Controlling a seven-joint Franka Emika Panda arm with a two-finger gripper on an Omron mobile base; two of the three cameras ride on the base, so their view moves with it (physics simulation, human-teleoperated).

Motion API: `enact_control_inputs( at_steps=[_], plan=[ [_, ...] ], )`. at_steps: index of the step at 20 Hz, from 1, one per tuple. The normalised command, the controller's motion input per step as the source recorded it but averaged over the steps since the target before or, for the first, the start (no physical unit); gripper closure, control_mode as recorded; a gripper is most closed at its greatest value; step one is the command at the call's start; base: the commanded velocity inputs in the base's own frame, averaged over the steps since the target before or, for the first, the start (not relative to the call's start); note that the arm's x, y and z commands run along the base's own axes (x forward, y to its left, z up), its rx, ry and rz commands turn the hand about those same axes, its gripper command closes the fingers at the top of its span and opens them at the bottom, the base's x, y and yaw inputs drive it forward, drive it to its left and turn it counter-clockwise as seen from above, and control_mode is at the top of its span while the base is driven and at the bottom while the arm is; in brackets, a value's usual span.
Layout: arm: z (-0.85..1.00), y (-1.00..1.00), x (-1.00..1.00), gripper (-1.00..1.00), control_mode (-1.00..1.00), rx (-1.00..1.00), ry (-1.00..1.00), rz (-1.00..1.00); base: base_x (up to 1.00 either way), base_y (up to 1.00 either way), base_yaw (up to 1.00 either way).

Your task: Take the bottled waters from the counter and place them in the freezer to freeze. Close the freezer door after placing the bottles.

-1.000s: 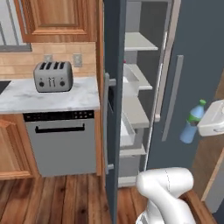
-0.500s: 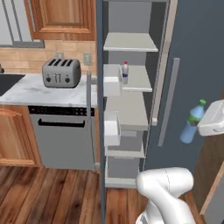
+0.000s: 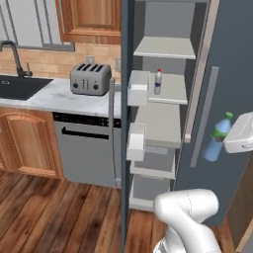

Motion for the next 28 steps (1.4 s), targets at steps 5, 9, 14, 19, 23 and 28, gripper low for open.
enact_control_inputs(
  at_steps=[5, 9, 14, 19, 23, 28],
  plan=[
    [0.0, 0.0, 0.0, 1.0, 1.0, 0.0, 0.0, 0.0, 0.04, -0.23, 0.31],
    [0.0, 0.0, 0.0, 1.0, 1.0, 0.0, 0.0, 0.0, 0.24, -0.19, 0.32],
    [0.0, 0.0, 0.0, 1.0, 1.0, 0.0, 0.0, 0.0, 0.45, -0.15, 0.23],
    [0.0, 0.0, 0.0, 1.0, 1.0, 0.0, 0.0, 0.0, 0.4, -0.33, 0.04],
    [0.0, 0.0, 0.0, 1.0, 1.0, 0.0, 0.0, 0.0, 0.34, -0.37, 0.0],
    [0.0, 0.0, 0.0, 1.0, 1.0, 0.0, 0.0, 0.0, 0.51, -0.16, -0.02]
  ],
)
